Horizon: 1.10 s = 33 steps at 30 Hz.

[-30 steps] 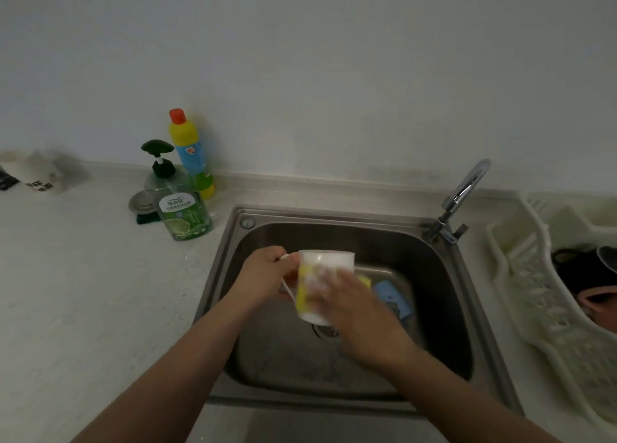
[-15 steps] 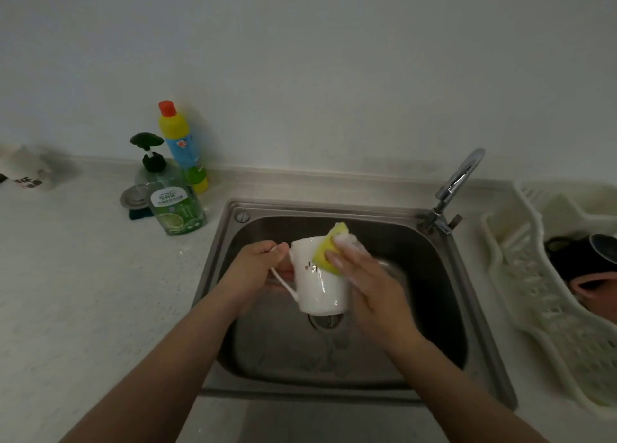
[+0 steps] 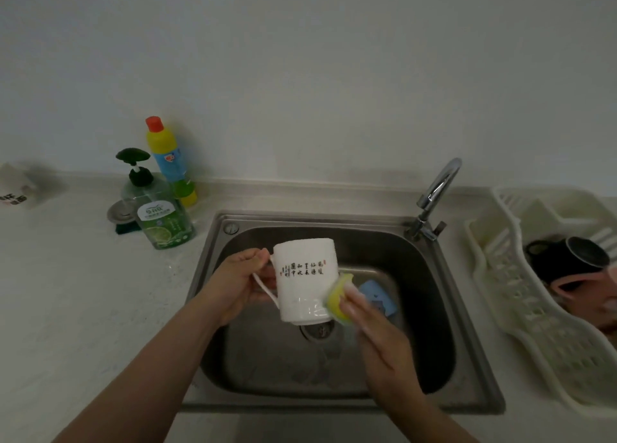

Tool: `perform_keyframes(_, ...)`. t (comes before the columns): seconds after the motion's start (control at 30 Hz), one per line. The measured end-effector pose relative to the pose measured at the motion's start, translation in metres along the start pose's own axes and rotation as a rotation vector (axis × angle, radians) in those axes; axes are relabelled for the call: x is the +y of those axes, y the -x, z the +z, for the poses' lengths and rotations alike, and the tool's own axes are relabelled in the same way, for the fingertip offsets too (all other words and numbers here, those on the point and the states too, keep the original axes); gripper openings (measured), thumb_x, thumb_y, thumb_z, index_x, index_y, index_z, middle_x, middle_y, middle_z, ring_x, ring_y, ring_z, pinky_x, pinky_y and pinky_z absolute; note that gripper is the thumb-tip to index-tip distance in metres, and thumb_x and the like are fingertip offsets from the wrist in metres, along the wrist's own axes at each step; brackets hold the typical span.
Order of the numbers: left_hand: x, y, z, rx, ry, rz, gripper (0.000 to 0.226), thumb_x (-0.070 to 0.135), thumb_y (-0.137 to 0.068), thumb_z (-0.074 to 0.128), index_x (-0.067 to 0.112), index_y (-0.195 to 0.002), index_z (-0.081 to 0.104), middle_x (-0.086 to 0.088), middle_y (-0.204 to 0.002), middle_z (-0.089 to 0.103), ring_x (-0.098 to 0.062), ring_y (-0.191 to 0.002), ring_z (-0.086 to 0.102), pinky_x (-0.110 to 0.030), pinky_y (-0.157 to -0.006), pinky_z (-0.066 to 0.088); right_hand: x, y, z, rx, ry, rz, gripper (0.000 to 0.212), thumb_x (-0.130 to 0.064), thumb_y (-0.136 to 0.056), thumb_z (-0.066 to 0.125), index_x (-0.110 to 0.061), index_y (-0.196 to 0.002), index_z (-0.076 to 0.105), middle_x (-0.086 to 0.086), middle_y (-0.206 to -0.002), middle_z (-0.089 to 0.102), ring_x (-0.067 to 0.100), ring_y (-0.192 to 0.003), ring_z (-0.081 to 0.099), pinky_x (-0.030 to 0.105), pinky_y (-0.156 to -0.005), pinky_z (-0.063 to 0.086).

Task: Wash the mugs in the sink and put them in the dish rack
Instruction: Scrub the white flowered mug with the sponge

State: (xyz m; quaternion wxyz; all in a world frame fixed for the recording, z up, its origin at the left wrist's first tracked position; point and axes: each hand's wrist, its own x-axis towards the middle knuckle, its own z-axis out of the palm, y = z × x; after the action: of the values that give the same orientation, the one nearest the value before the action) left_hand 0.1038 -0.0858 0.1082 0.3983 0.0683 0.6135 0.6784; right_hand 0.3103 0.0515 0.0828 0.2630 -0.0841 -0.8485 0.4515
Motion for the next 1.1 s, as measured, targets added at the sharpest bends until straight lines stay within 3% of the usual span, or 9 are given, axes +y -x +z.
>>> perform_keyframes(0.17,-0.004,0.003,0.008,-0.024,0.01,-0.009,0.026,0.022,-0.102,0.044,0.003,-0.091,0.059,-0.02,-0.091,0.07,-0.029,-0.078,0.069,-0.041,-0.067,0.061,-0.014,-0.045,-0.005,0.097,-0.094,0.096,0.037,-0.01,-0.101,0.044,-0.026,-0.13,0.058,-0.015,-0.12,0.066,0.004,-0.111,0.062,0.021,-0.083,0.054)
perform_keyframes(0.27,0.003,0.003,0.003,0.016,0.033,0.036,0.027,0.021,-0.103,0.043,0.006,-0.088,0.06,-0.016,-0.083,0.072,-0.028,-0.075,0.07,-0.043,-0.068,0.06,-0.013,-0.009,0.004,0.103,-0.125,0.115,0.047,-0.014,-0.101,0.042,-0.047,-0.134,0.05,-0.024,-0.139,0.05,-0.002,-0.129,0.047,0.013,-0.102,0.04)
perform_keyframes(0.4,0.0,0.0,0.006,0.058,-0.136,0.048,0.026,0.023,-0.101,0.049,0.006,-0.086,0.06,-0.017,-0.083,0.072,-0.029,-0.077,0.071,-0.046,-0.073,0.059,0.004,-0.039,0.006,0.01,0.117,-0.071,0.042,-0.019,-0.098,0.044,-0.027,-0.138,0.049,-0.004,-0.153,0.038,0.015,-0.142,0.033,0.036,-0.114,0.033)
perform_keyframes(0.47,-0.001,-0.002,0.011,0.082,-0.158,0.052,0.026,0.023,-0.1,0.052,0.006,-0.082,0.058,-0.019,-0.083,0.07,-0.03,-0.076,0.07,-0.046,-0.072,0.058,0.004,-0.052,0.009,-0.068,0.433,-0.228,0.055,-0.009,-0.087,0.063,-0.022,-0.138,0.047,0.004,-0.152,0.039,0.025,-0.143,0.032,0.046,-0.114,0.031)
perform_keyframes(0.6,0.0,-0.005,0.011,0.117,-0.268,0.085,0.032,0.02,-0.099,0.056,0.012,-0.067,0.054,-0.009,-0.071,0.068,-0.026,-0.072,0.069,-0.041,-0.065,0.057,0.019,-0.024,0.009,-0.397,0.697,-0.659,0.061,-0.014,-0.075,0.074,-0.017,-0.13,0.049,0.006,-0.141,0.051,0.022,-0.137,0.037,0.036,-0.121,0.014)
perform_keyframes(0.73,0.0,-0.007,0.015,0.108,-0.362,0.078,0.033,0.021,-0.098,0.057,0.009,-0.068,0.053,-0.017,-0.075,0.066,-0.029,-0.071,0.068,-0.042,-0.064,0.059,0.017,-0.074,0.008,-0.198,0.708,-0.445,0.08,-0.021,-0.067,0.085,-0.016,-0.134,0.042,0.011,-0.142,0.05,0.03,-0.134,0.044,0.045,-0.113,0.032)
perform_keyframes(0.83,-0.001,-0.005,0.011,0.115,-0.337,0.046,0.03,0.021,-0.098,0.057,0.006,-0.072,0.054,-0.015,-0.072,0.065,-0.026,-0.064,0.067,-0.037,-0.059,0.058,0.022,-0.047,0.009,-0.25,0.621,-0.563,0.037,-0.032,-0.104,0.034,-0.017,-0.136,0.043,0.005,-0.147,0.042,0.024,-0.137,0.037,0.038,-0.118,0.023)
perform_keyframes(1.0,-0.01,-0.007,0.01,0.094,-0.3,0.015,0.027,0.024,-0.099,0.056,0.002,-0.083,0.06,-0.023,-0.082,0.068,-0.033,-0.074,0.069,-0.044,-0.068,0.06,0.028,-0.061,0.009,-0.223,0.61,-0.427,0.068,-0.017,-0.077,0.071,-0.02,-0.138,0.042,0.008,-0.146,0.047,0.027,-0.139,0.037,0.045,-0.114,0.032)
perform_keyframes(1.1,-0.007,-0.009,0.009,0.081,-0.161,-0.002,0.027,0.025,-0.1,0.053,0.001,-0.088,0.061,-0.023,-0.086,0.072,-0.035,-0.077,0.07,-0.043,-0.07,0.059,0.015,-0.058,0.01,-0.146,0.463,-0.282,0.049,-0.024,-0.094,0.045,-0.025,-0.143,0.039,-0.003,-0.155,0.034,0.024,-0.144,0.03,0.04,-0.115,0.027)
